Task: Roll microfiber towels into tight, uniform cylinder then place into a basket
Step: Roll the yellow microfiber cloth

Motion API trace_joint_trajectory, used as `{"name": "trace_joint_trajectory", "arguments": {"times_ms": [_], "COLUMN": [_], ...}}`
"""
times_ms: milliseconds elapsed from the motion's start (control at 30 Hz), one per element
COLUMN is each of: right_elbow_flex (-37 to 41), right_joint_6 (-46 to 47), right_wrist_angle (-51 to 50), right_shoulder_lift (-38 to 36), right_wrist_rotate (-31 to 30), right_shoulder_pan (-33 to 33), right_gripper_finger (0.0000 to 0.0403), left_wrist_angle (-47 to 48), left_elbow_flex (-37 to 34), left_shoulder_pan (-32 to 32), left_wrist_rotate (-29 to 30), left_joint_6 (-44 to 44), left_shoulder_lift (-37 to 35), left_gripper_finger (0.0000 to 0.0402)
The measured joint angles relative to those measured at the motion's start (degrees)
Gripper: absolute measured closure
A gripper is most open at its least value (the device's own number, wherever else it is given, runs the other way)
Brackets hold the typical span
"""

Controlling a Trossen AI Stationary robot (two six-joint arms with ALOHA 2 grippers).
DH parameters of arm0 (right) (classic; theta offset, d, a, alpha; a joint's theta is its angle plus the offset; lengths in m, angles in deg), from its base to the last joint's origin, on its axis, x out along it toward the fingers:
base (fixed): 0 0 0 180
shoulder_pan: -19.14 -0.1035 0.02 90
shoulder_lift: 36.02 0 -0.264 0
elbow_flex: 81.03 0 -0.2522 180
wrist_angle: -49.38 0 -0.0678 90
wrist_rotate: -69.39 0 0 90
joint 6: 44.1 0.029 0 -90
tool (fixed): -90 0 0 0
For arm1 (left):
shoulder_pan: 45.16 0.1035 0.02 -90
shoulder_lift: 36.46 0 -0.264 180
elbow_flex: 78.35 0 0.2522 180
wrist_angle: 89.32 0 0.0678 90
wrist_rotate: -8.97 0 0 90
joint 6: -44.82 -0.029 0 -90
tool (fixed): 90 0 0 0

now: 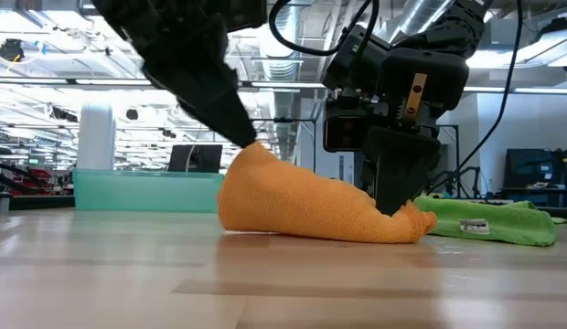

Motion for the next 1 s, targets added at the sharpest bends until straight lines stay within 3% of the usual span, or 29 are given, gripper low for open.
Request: {"name": "trace_joint_trajectory", "arguments": {"times_ms": [167, 633, 1000], "right_elbow_flex": [0.0, 0.0, 0.0], "right_joint_6": [0.0, 0.4, 0.4], "right_wrist_angle": [-0.1, -0.1, -0.2], "right_shoulder_lift": [0.0, 0.0, 0.0], "right_wrist_rotate": [0.0, 0.0, -0.1], "right_shoulder_pan": [0.0, -0.1, -0.2], "right_gripper_finger": [0.0388, 0.0384, 0.0384], "left_wrist_angle": [0.7, -6.1, -7.8], "left_elbow_flex": [0.0, -0.9, -2.7], "left_shoulder_pan": [-1.9, -1.4, 1.1], "left_wrist_rotate": [3.5, 2.7, 1.0], "left_joint_6": [1.7, -6.6, -4.3], "left_shoulder_lift": [-0.7, 0.7, 4.8], "left_gripper_finger": [0.0226, 0.0227, 0.0304]}}
